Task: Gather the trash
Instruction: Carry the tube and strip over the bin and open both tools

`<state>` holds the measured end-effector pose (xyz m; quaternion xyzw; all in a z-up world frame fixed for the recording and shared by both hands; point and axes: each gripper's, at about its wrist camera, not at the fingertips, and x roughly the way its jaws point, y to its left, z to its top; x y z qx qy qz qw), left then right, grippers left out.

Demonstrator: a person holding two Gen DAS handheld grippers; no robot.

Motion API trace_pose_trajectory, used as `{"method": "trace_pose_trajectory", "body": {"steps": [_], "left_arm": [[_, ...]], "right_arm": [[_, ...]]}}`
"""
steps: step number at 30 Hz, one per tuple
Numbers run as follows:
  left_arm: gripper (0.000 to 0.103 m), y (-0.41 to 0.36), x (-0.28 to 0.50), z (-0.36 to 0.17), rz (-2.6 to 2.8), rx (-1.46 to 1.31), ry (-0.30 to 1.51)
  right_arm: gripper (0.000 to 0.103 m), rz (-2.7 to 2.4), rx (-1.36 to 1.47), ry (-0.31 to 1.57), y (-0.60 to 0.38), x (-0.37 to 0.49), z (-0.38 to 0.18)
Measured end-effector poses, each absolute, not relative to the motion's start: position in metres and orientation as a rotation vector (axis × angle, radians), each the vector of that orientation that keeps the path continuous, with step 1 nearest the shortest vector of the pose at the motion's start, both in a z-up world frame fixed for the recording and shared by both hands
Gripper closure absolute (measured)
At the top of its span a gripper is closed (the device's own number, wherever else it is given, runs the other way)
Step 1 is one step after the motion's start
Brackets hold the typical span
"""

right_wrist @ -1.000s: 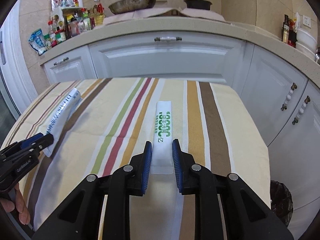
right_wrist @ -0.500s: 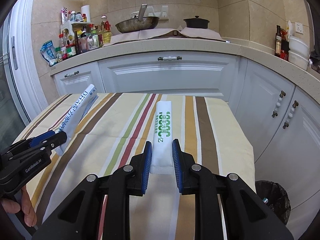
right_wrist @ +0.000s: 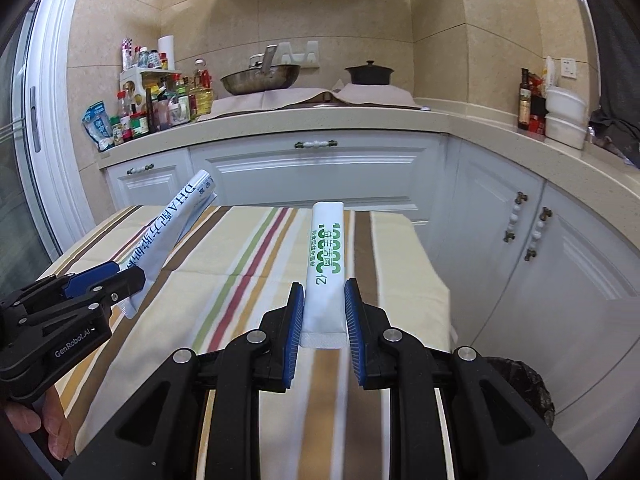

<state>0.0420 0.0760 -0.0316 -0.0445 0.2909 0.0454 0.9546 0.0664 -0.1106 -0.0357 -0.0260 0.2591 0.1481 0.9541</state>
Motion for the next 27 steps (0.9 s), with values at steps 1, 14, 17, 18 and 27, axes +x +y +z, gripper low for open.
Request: {"method": "trace_pose_trajectory", "body": {"steps": [1,14,17,18,27], "left_arm": [[0.069,0.071,0.041,-0.031,0.081,-0.088,0.592],[0.069,-0.039,0.043,-0.040,-0.116,-0.001,0.620],[0.069,-0.070,0.049,-0.045,-0.168,0.013,0.637],[0.069,-0.077,0.051,-0.046,-0.179,0.019,0.638],[0.069,-0.149,0.068,-0.063,-0.261,0.070,0.664]], "right_arm": [[0.081,0.291,-0.050,0.523,-0.116,0.064,-0.035],[0.081,0.086,0.025,0.535,-0.220,0.039,-0.048],[0.081,0.034,0.043,0.548,-0.245,0.036,-0.054],[0.081,0.018,0.050,0.552,-0.253,0.035,-0.056],[0.081,-0.077,0.105,0.571,-0.310,0.028,-0.071]]}}
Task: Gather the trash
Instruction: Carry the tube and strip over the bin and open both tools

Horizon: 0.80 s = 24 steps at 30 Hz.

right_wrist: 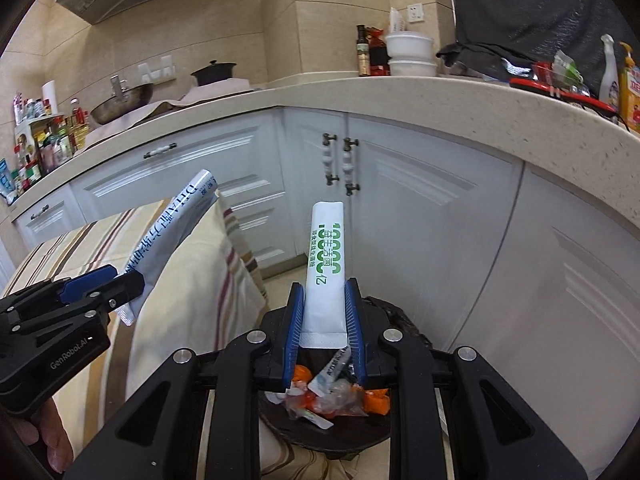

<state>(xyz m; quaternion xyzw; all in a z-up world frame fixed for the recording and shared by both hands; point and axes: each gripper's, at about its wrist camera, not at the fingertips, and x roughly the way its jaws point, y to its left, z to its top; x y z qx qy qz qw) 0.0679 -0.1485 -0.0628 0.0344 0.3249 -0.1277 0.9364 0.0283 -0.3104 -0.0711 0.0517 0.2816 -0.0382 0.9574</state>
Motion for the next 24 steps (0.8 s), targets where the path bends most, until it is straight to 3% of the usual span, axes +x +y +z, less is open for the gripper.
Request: {"method": "trace_pose_trajectory", "body": {"steps": [10,13,14,15,24], "left_arm": [[0.068,-0.188,0.090,-0.078,-0.283,0.102,0.689],[0.054,-0.196,0.098,-0.083,-0.274,0.116,0.703],[0.050,-0.196,0.099,-0.084,-0.270,0.114,0.701],[0.048,-0.197,0.100,-0.084,-0.266,0.109,0.701],[0.037,-0.191,0.100,-0.077,-0.268,0.086,0.691]], "right_arm": [[0.080,-0.095,0.140,0.587,-0.334,0.041,-0.089],[0.073,-0.102,0.140,0.592,-0.338,0.050,-0.094],[0.062,-0.111,0.141,0.595,-0.341,0.053,-0.095],[0.058,-0.116,0.144,0.594,-0.342,0.055,-0.096],[0.055,-0.127,0.144,0.579,-0.340,0.051,-0.091]]}}
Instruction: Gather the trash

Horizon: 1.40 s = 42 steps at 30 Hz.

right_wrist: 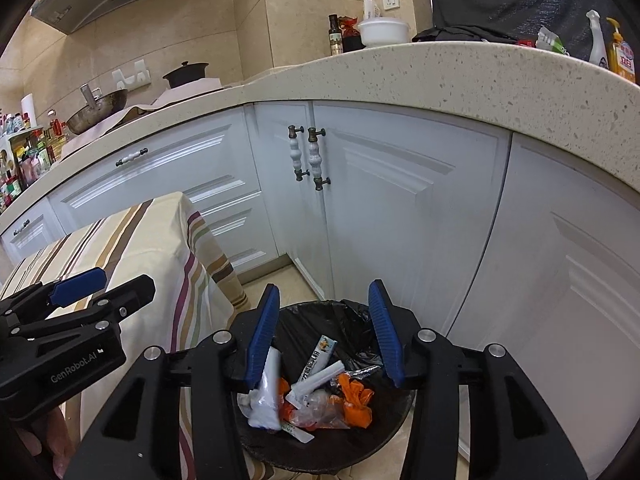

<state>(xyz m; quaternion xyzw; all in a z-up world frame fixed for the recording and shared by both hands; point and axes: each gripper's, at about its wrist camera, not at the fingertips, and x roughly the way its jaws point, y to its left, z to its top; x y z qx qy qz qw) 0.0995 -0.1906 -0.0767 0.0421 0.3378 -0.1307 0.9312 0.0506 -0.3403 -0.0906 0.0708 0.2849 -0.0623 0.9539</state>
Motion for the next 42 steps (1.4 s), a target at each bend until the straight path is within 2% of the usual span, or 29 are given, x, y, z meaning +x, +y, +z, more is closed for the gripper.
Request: {"method": "trace_pose_trajectory", "body": {"steps": [25,42], "left_arm": [[0.021,-0.126,0.032,-0.028,-0.273,0.062,0.555],[0.013,-0.079,-0.028,-0.005,-0.272,0.037,0.471]], "right_arm": [[0.029,-0.157,0.081,0.491,-0.288,-0.007,-0.043],[0.022,-0.197,0.046,0.430,-0.255,-0.069,-0.024]]}}
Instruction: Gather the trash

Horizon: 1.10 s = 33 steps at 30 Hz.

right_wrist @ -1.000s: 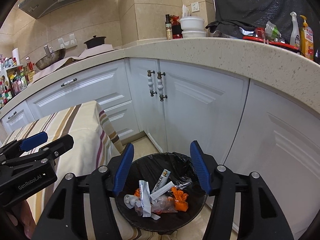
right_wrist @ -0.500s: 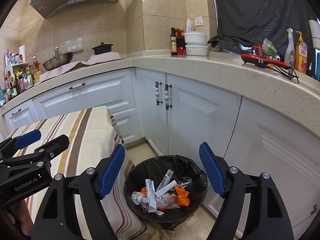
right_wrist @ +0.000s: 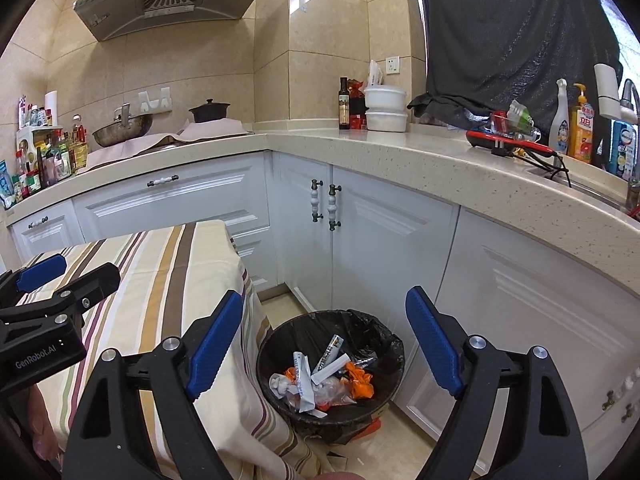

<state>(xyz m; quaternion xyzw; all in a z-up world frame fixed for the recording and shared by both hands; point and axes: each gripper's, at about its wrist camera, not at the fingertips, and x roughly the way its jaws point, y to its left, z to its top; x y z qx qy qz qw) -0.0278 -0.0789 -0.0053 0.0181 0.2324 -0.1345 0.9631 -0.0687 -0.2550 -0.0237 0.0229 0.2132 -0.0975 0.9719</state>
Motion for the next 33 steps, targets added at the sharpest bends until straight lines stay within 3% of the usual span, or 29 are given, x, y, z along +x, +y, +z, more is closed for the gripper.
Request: {"method": "trace_pose_trajectory", "body": {"steps": [33], "left_arm": [[0.013,-0.061,-0.063,-0.005,-0.274,0.024,0.440]], "right_arm": [[0.021,-0.200,0.029,0.393,-0.237,-0.101,-0.017]]}}
